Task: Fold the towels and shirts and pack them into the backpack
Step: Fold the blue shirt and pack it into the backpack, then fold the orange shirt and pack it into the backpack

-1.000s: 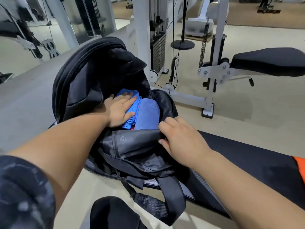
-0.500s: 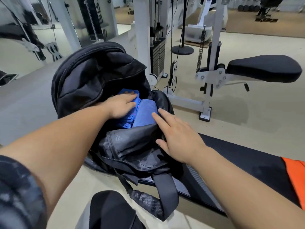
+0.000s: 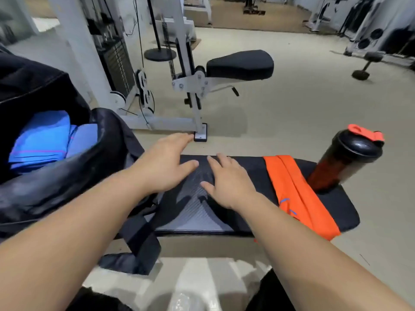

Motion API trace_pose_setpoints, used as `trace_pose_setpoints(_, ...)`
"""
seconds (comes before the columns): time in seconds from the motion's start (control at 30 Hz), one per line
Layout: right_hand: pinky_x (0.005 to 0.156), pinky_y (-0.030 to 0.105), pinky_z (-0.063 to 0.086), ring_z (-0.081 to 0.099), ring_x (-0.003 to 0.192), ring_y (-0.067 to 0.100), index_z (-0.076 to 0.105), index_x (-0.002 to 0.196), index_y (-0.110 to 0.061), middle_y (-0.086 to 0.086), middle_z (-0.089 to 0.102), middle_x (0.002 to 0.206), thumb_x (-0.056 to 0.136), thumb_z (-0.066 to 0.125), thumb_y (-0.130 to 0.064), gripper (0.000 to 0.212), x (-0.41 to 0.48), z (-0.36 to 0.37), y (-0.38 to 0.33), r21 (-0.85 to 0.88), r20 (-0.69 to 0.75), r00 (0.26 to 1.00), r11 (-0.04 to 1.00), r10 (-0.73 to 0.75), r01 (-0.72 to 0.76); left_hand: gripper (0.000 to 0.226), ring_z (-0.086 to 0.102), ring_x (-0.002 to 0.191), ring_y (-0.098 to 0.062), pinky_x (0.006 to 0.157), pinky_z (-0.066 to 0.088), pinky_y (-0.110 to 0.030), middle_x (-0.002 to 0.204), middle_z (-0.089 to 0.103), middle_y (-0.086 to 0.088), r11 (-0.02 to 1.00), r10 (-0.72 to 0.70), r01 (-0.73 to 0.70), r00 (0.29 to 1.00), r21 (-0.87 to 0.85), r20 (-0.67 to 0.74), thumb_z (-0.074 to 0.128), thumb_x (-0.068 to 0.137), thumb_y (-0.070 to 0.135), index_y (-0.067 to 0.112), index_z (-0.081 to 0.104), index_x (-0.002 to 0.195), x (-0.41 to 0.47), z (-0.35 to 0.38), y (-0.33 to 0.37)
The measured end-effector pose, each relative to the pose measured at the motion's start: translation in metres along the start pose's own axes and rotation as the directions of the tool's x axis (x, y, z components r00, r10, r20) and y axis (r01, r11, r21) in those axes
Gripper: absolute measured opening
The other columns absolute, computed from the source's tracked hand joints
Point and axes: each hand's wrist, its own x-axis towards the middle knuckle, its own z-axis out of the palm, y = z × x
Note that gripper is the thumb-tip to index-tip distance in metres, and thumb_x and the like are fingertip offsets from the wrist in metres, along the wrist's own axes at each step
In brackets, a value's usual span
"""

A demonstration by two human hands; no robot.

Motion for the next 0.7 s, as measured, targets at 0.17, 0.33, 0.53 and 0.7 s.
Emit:
trace_pose_setpoints(0.17,0.118,0.051,0.026,0.025,0.146,0.037,0.033,0.152,-0.028,0.009,0.025,0.161,0.09,0.047,-0.069,0.076,-0.055,0.023,0.101,-0.044,0.051,0.935,0.936,0.35,-0.348,0.076,0.036,0.144,-0.024,0.115,0.035,-0.043,0.158,0.039,-0.002,0.998,0.064,-0.059,0.984,-0.033,0.168,0.06,0.091,0.053,0.022,0.034,0.155,0.016,0.1,0.066)
trace_pose_setpoints(0.33,0.119,0.048,0.026,0.025,0.146,0.034,0.036,0.151,-0.032,0.006,0.026,0.162,0.087,0.049,-0.071,0.076,-0.107,0.045,0.151,0.045,0.059,0.898,0.898,0.436,-0.439,0.083,0.047,0.134,-0.03,0.108,0.042,-0.045,0.146,0.051,-0.007,0.998,0.059,-0.064,0.941,0.003,0.335,0.052,0.08,0.064,0.02,0.042,0.15,0.016,0.17,0.099)
trace_pose_setpoints(0.53,0.118,0.034,0.02,0.031,0.142,0.031,0.049,0.146,-0.021,0.011,0.036,0.157,0.085,0.068,-0.055,0.073,-0.114,0.048,0.16,0.22,0.013,0.952,0.927,0.307,-0.302,0.071,0.047,0.111,-0.027,0.094,0.047,-0.043,0.119,0.052,0.001,0.982,0.035,-0.076,0.973,0.173,0.229,0.059,0.073,0.076,0.028,0.062,0.126,0.011,0.205,0.119)
trace_pose_setpoints(0.7,0.113,0.019,0.021,0.041,0.14,0.024,0.056,0.14,-0.011,0.011,0.046,0.151,0.087,0.07,-0.034,0.059,-0.118,0.047,0.153,0.432,0.019,0.999,0.9,0.049,-0.052,0.042,0.051,0.1,-0.027,0.082,0.048,-0.041,0.103,0.055,-0.001,0.995,0.01,-0.018,0.997,0.102,0.078,0.057,0.082,0.056,0.025,0.067,0.107,0.002,0.219,0.124)
